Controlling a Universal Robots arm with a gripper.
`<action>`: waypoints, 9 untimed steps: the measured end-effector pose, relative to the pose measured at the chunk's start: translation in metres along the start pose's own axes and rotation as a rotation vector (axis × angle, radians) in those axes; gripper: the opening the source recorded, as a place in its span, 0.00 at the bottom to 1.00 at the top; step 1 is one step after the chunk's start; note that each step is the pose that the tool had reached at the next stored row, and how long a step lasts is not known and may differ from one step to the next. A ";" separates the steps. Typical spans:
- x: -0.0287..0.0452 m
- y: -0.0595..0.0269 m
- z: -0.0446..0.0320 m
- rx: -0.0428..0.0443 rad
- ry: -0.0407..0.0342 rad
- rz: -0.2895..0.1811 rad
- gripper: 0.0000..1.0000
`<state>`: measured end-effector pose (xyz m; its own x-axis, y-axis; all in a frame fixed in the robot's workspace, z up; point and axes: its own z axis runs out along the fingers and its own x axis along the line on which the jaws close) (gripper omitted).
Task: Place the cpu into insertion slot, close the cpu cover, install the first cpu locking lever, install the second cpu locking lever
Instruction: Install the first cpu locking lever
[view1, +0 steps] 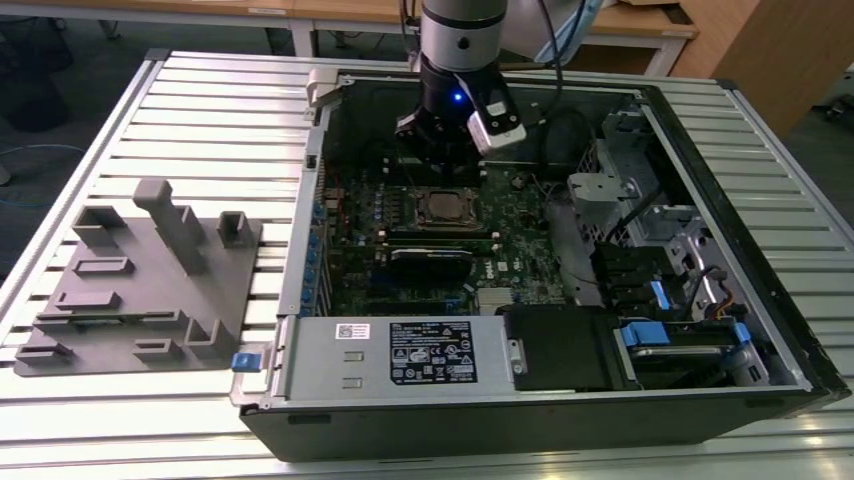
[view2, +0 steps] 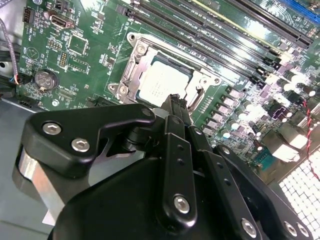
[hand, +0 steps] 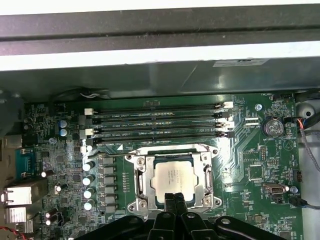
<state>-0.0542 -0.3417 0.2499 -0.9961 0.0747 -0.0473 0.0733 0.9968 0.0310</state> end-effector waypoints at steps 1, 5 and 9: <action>0.0000 0.0000 0.0000 -0.0001 0.0000 0.000 0.11; 0.0001 -0.0001 -0.0012 0.0002 0.0001 0.000 0.11; -0.0002 0.0001 -0.0057 0.0000 0.0000 0.000 0.11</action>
<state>-0.0543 -0.3417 0.2556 -0.9961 0.0747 -0.0473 0.0733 0.9968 0.0310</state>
